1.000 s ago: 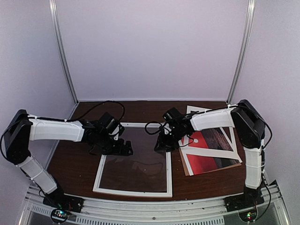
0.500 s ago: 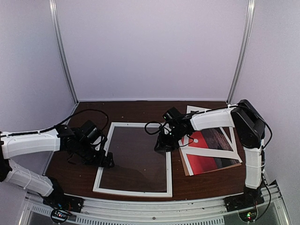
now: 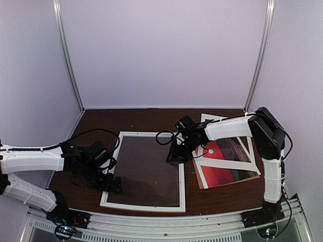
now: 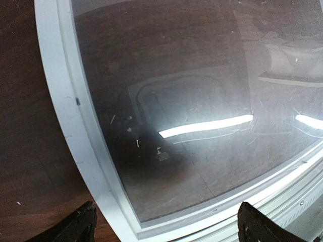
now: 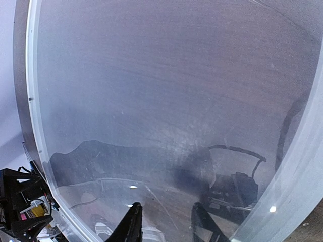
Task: Put the photo into the frame
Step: Press the glass panel into the frame body.
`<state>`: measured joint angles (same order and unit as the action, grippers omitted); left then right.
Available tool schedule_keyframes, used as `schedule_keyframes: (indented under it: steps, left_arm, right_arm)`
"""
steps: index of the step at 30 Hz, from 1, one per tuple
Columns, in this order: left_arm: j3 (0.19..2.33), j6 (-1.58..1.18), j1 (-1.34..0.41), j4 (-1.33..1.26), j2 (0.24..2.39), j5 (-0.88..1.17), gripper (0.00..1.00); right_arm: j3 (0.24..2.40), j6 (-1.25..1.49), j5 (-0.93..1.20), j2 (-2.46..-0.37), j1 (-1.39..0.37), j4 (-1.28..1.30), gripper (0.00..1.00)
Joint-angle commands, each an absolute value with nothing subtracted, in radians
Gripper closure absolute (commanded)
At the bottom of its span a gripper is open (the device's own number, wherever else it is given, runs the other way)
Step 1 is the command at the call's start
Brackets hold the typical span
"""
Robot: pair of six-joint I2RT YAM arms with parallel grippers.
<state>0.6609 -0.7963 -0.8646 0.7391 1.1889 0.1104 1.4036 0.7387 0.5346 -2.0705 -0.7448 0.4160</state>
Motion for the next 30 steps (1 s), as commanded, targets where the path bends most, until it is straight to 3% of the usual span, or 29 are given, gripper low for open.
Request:
schedule_keyframes:
  steps: [1,30]
  left_arm:
    - [0.655,-0.839,-0.910,0.707,1.220,0.117,0.02]
    - [0.691,-0.827,-1.005,0.678,1.348,0.157,0.02]
  right_arm:
    - [1.430,0.726,0.537,-2.088,-0.755,0.409,0.66]
    - [1.421,0.722,0.538,-2.086,-0.754,0.407,0.66]
